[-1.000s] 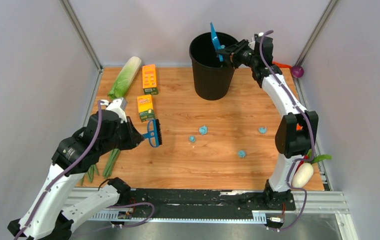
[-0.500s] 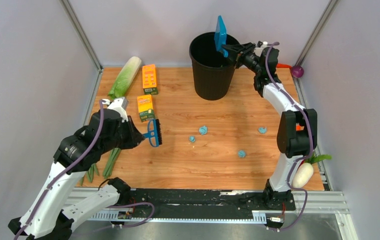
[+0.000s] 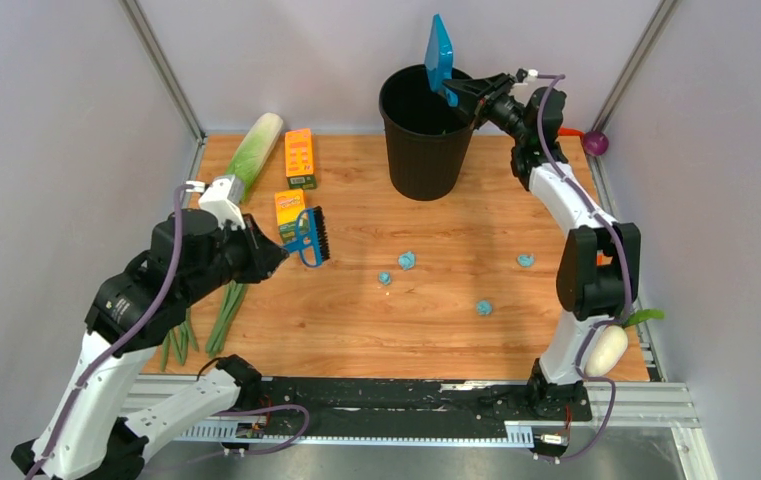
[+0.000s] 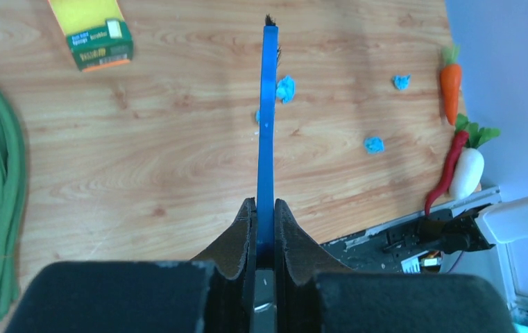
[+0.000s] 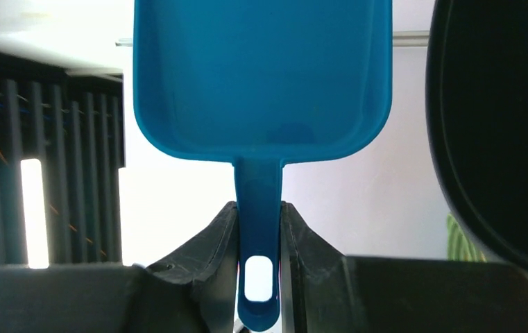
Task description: Sweep away the paper scraps from the table
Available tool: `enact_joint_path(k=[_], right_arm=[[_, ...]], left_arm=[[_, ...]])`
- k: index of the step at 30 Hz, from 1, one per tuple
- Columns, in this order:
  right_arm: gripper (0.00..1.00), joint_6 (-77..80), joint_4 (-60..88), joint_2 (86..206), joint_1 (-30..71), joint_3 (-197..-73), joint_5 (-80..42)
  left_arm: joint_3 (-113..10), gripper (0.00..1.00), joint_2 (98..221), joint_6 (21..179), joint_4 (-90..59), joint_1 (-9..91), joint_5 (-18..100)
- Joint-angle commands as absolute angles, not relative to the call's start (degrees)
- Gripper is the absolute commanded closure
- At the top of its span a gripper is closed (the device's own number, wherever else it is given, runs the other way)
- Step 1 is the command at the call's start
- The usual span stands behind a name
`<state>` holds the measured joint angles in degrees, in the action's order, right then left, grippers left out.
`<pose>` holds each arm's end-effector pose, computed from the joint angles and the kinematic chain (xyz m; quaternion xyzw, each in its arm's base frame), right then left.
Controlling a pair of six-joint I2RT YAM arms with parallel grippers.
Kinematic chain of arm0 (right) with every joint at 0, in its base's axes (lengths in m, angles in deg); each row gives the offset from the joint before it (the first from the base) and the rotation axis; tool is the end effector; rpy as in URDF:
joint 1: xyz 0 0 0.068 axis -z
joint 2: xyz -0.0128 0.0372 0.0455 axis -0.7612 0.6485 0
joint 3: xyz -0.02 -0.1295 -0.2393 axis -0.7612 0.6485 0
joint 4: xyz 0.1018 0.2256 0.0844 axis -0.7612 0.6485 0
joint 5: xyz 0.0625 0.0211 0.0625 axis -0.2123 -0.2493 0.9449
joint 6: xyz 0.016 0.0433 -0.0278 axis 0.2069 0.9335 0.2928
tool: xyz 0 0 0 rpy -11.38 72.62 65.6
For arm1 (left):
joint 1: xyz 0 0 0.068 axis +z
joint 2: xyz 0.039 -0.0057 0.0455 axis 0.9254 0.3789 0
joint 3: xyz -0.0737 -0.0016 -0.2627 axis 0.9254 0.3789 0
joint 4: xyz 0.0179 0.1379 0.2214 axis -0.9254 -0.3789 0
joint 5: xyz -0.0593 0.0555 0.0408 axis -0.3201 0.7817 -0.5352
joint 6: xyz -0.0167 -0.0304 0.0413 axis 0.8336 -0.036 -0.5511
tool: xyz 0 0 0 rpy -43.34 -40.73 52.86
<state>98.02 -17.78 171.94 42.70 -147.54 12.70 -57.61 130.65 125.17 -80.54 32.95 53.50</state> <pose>0.4415 0.0759 0.3667 0.2648 0.5883 0.7228 0.2477 0.0903 -0.0595 0.4281 -0.0312 0.8704 -0.2597 0.4172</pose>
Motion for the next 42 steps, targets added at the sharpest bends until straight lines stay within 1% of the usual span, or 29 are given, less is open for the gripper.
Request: enact_joint_path(k=[1, 3, 4, 5, 9, 14, 17, 21, 25, 30, 34, 36, 39, 40, 42], right_arm=[[1.00, 89.39, -8.92, 163.54, 42.01, -150.73, 15.75], [1.00, 84.73, -5.84, 160.47, 42.10, -148.71, 16.10], [1.00, 82.97, -4.95, 159.06, 42.02, -147.48, 16.45], [1.00, 80.60, -3.38, 157.40, 42.01, -145.82, 16.98], [1.00, 70.93, 3.39, 151.59, 42.19, -140.54, 18.48], [1.00, 56.35, 18.76, 145.79, 42.19, -140.09, 18.75], [1.00, 45.54, 29.30, 142.10, 42.28, -140.35, 15.51], [1.00, 32.97, 43.54, 135.95, 41.93, -140.44, 6.72], [1.00, 25.05, 53.38, 130.76, 41.32, -136.76, 0.83], [1.00, 18.19, 62.72, 125.75, 37.89, -129.74, -6.64], [1.00, 16.16, 66.85, 122.75, 33.16, -125.33, -12.88], [1.00, 15.89, 68.61, 123.01, 27.28, -124.62, -17.88], [1.00, 16.59, 70.90, 125.55, 15.60, -124.53, -26.31], [1.00, 16.94, 71.60, 126.52, 13.12, -124.53, -28.87], [1.00, 17.47, 72.13, 128.28, 9.95, -123.92, -30.03]], left_arm=[[-61.31, 0.96, 131.98, 120.22, -78.40, 32.75, 56.04], [-61.66, 0.94, 132.77, 119.43, -78.31, 32.75, 56.13], [-61.75, 0.95, 133.13, 119.07, -78.14, 32.84, 55.95], [-61.84, 1.00, 133.57, 118.89, -78.14, 32.84, 55.78], [-62.02, 1.00, 134.62, 118.63, -77.35, 32.84, 57.01], [-62.02, 1.00, 136.03, 117.05, -77.08, 32.84, 57.01], [-61.93, 1.00, 137.08, 116.52, -76.82, 32.84, 57.27], [-61.40, 1.00, 139.37, 115.73, -76.64, 32.84, 56.66], [-61.31, 1.00, 141.91, 114.85, -76.12, 32.84, 56.22], [-61.14, 1.00, 145.69, 112.74, -75.68, 32.75, 56.39], [-60.87, 1.00, 148.77, 111.16, -75.06, 32.75, 55.78], [-60.96, 1.00, 150.44, 110.37, -74.97, 32.75, 55.86], [-60.87, 1.00, 153.16, 109.40, -74.71, 32.84, 55.86], [-60.70, 1.00, 153.60, 109.14, -74.54, 32.75, 56.04], [-60.35, 1.00, 155.10, 108.53, -74.01, 32.84, 55.87]])
